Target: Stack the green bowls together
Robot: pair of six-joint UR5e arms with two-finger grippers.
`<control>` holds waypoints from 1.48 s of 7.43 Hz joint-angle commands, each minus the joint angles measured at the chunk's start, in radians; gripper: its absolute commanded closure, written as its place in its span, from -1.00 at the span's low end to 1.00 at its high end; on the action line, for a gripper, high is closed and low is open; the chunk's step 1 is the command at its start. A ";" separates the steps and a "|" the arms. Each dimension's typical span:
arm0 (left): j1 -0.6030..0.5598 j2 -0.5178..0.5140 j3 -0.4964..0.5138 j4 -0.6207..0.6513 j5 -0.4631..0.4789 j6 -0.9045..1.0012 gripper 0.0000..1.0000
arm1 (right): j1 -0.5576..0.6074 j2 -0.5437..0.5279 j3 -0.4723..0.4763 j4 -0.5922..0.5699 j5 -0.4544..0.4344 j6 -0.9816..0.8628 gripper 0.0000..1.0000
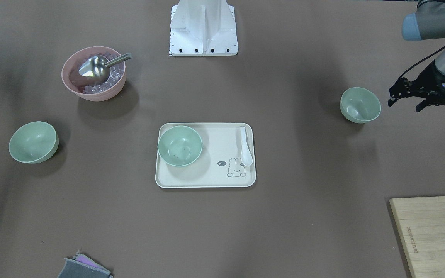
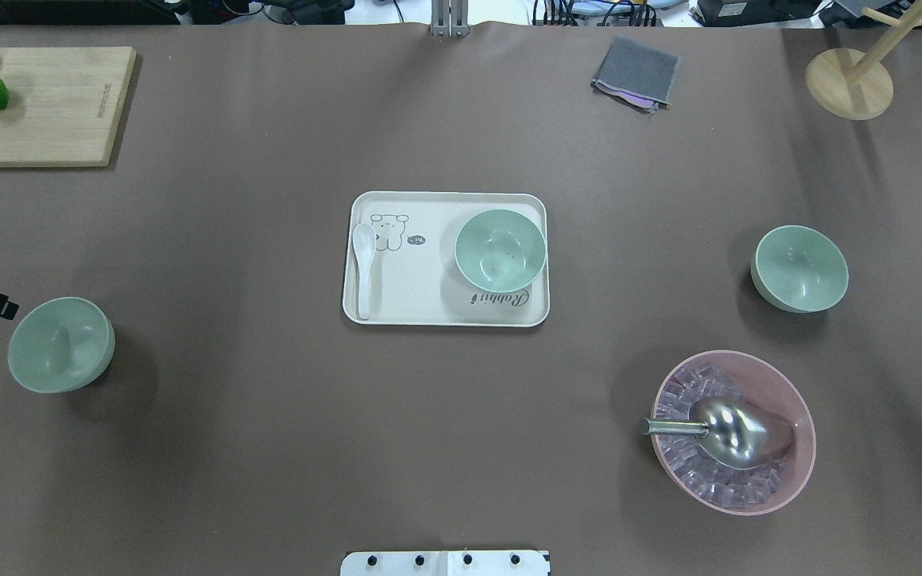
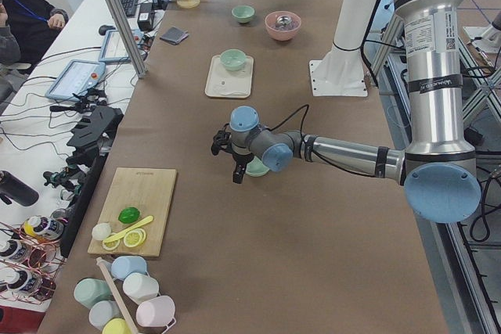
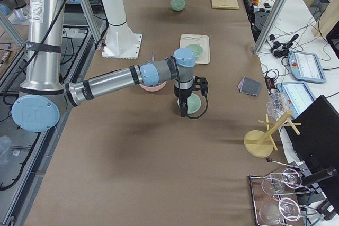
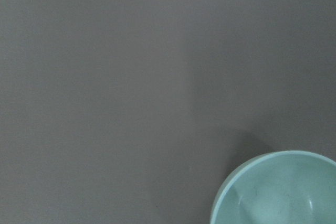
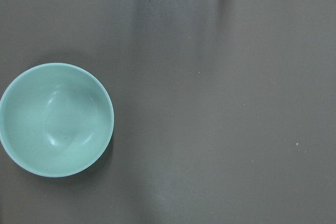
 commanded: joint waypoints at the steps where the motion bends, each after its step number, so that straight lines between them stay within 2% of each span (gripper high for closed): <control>1: 0.052 0.000 0.012 -0.002 0.001 0.005 -0.93 | -0.001 0.000 -0.002 -0.001 0.000 0.000 -1.00; 2: 0.063 0.000 0.014 0.000 0.001 0.006 -0.93 | -0.001 0.000 -0.002 -0.001 -0.002 0.000 -1.00; 3: 0.069 -0.002 0.021 -0.002 0.001 0.011 -0.82 | -0.001 0.001 -0.003 -0.001 -0.002 0.000 -1.00; 5: 0.075 -0.005 0.027 -0.002 0.000 0.015 -0.48 | -0.003 0.003 -0.005 -0.001 -0.002 0.000 -1.00; 7: 0.081 -0.011 0.032 -0.003 -0.003 0.015 0.15 | -0.006 0.003 -0.005 -0.001 -0.002 0.002 -1.00; 8: 0.083 -0.019 0.035 -0.003 -0.006 0.015 0.27 | -0.006 0.003 -0.006 -0.001 -0.003 0.000 -1.00; 11: 0.087 -0.046 0.064 -0.003 -0.009 0.014 0.27 | -0.007 0.004 -0.006 -0.001 -0.003 0.002 -1.00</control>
